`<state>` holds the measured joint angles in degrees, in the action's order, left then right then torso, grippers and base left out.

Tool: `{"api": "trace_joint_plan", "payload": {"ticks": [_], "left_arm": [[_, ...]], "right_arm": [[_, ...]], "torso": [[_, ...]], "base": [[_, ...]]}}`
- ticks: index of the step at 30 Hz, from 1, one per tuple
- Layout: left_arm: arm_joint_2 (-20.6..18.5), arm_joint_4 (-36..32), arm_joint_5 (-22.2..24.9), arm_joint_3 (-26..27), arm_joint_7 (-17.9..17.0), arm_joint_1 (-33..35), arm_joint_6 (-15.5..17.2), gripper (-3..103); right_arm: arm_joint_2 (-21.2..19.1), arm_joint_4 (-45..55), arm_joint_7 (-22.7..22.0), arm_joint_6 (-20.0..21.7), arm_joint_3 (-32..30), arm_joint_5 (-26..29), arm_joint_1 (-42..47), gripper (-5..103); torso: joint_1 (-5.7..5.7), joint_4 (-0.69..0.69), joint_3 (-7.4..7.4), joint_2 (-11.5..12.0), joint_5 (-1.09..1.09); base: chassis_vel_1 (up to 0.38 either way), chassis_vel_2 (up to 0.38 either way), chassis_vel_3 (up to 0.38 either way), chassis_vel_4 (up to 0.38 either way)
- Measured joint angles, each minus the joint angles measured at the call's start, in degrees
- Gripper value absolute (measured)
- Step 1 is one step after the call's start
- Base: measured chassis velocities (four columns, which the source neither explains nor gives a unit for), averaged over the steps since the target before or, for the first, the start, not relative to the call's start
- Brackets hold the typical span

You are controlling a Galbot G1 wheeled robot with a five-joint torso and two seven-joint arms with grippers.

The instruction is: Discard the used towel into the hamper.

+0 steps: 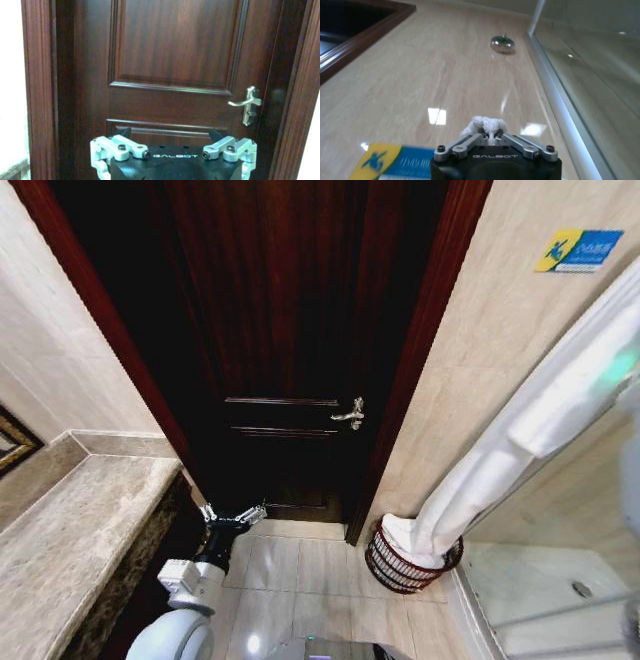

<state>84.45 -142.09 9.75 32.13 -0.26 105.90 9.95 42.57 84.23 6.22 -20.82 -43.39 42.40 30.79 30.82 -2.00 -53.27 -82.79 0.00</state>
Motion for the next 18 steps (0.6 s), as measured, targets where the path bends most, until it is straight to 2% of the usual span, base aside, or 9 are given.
{"api": "trace_joint_plan", "payload": {"ticks": [5,18], "left_arm": [[0.0,0.0,0.0,0.0,0.0,0.0,0.0,100],[0.0,0.0,0.0,0.0,0.0,0.0,0.0,100]], "right_arm": [[2.2,0.5,-0.2,-1.6,-1.2,-0.8,3.8,2],[7.3,5.6,-2.2,-2.2,-3.7,-2.2,12.4,2]], "torso": [[0.00,-0.02,0.00,0.0,0.00],[0.01,-0.02,0.00,0.0,-0.01]], "base": [[0.000,0.000,0.000,0.000],[0.000,0.000,0.000,0.000]]}}
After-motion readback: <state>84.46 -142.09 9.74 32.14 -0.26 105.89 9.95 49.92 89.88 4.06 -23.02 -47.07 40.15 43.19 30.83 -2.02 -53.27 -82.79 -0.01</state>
